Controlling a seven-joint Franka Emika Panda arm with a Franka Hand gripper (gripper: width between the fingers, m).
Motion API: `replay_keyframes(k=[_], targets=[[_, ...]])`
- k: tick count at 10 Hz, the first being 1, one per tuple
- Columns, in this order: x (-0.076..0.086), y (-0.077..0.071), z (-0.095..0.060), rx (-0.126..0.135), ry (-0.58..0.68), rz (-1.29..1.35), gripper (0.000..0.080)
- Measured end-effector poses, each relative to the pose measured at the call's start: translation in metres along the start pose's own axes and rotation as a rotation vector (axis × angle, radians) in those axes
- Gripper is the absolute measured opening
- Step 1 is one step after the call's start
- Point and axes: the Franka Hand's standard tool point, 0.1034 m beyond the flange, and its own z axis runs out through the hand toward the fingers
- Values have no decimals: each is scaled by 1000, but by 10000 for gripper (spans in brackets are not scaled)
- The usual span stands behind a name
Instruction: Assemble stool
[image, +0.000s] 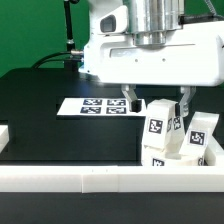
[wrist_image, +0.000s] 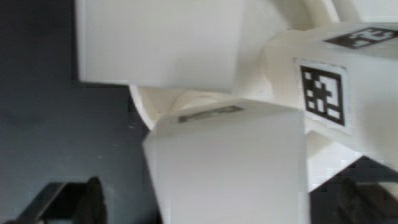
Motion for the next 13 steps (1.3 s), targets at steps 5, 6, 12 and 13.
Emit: replay_keyframes(k=[5, 6, 12, 13], targets=[[-1, 0, 1, -1, -2, 32, 337], [-1, 0, 1, 1, -3, 87, 337], [-10, -17, 3, 111, 19, 1053, 337], [-9, -18, 3, 136, 36, 1191, 337]])
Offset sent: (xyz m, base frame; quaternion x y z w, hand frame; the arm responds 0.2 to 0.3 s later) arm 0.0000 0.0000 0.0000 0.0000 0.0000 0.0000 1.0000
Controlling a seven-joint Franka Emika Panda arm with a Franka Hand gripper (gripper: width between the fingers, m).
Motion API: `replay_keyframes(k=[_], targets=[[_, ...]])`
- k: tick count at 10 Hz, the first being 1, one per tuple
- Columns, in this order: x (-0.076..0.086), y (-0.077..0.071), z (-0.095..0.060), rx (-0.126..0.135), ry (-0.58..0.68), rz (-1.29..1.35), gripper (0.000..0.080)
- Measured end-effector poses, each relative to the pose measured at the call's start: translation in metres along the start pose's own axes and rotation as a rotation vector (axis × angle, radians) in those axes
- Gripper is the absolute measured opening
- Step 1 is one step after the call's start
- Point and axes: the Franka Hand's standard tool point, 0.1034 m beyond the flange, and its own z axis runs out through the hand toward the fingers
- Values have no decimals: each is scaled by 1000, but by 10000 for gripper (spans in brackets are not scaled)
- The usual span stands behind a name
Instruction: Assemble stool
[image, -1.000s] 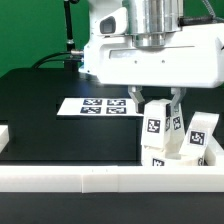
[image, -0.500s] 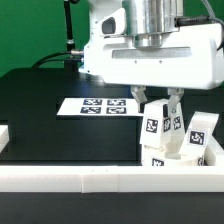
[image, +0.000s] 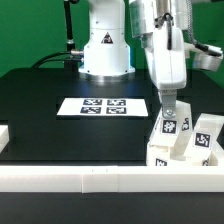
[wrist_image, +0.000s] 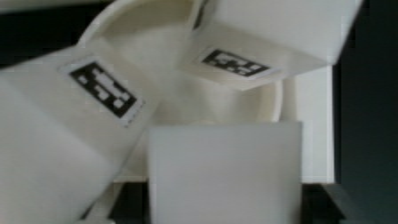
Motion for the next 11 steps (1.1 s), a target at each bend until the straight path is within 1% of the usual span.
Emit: replay_keyframes(k=[1, 4, 5, 7, 8, 9, 10, 11], targets=[[-1, 0, 0, 9, 7, 127, 337], [-4, 3, 0, 9, -7, 441, 337], [-2, 4, 1, 0, -23, 506, 337], [6, 3, 1, -3, -42, 594, 337], [4, 4, 1, -4, -44, 561, 337], [8, 3, -2, -2, -45, 481, 517], [17, -2, -11, 2, -54, 385, 517], [19, -5, -21, 1, -69, 309, 607]])
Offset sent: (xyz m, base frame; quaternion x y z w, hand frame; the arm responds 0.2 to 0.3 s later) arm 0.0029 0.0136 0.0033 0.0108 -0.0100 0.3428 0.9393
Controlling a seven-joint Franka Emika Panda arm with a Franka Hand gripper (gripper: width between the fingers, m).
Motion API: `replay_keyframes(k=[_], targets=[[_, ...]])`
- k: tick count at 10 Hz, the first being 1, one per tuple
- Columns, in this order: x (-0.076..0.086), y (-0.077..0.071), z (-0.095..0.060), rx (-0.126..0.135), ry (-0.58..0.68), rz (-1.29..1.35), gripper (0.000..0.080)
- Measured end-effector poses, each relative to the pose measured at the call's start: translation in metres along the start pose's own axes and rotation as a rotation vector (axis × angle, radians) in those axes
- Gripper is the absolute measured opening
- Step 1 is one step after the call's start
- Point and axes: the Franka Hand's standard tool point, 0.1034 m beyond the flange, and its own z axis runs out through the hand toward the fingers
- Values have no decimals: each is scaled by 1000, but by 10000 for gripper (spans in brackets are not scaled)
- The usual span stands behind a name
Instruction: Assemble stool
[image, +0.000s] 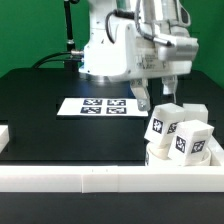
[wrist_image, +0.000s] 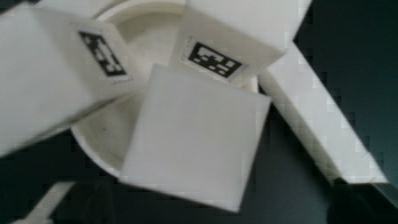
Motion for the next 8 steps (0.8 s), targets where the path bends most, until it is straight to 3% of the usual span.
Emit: replay_keyframes(k=[2, 5, 6, 8], targets=[[-6, -8, -13, 7, -23, -167, 647], [-4, -11, -14, 13, -16, -451, 649], [-3, -11, -13, 8, -10, -609, 649], [-7, -7, -12, -29, -7, -923, 649]])
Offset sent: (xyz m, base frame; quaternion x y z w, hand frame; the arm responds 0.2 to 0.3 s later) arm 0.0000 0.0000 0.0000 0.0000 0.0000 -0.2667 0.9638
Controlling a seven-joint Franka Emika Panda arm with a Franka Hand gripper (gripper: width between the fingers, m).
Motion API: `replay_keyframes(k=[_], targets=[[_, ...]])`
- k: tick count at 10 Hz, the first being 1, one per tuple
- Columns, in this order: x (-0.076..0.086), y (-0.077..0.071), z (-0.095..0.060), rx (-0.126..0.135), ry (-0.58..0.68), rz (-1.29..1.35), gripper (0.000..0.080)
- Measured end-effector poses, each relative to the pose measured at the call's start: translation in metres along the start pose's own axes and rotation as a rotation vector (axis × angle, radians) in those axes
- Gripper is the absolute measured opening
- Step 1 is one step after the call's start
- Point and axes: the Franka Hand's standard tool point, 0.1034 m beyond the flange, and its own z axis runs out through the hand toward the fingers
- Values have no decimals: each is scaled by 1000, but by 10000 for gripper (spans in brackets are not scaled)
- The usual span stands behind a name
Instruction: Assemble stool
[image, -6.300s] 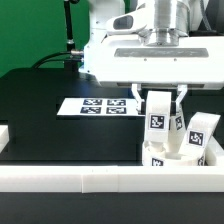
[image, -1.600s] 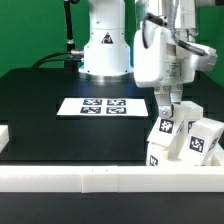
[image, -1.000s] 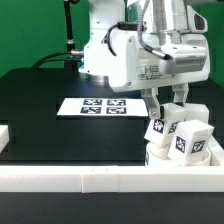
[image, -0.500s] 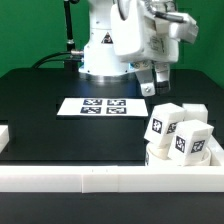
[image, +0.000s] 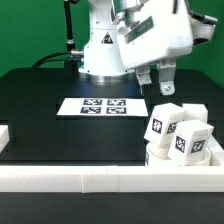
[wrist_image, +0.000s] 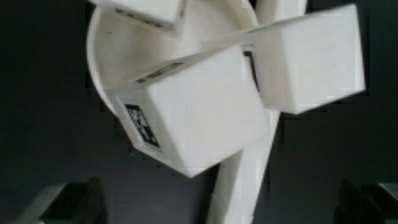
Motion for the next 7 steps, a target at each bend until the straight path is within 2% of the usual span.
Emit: replay_keyframes(k=[3, 5, 7], targets=[[-18, -2, 5, -10, -15, -432, 649], [-11, -1, 5, -18, -4, -603, 649], [-7, 0, 4, -37, 4, -851, 649]])
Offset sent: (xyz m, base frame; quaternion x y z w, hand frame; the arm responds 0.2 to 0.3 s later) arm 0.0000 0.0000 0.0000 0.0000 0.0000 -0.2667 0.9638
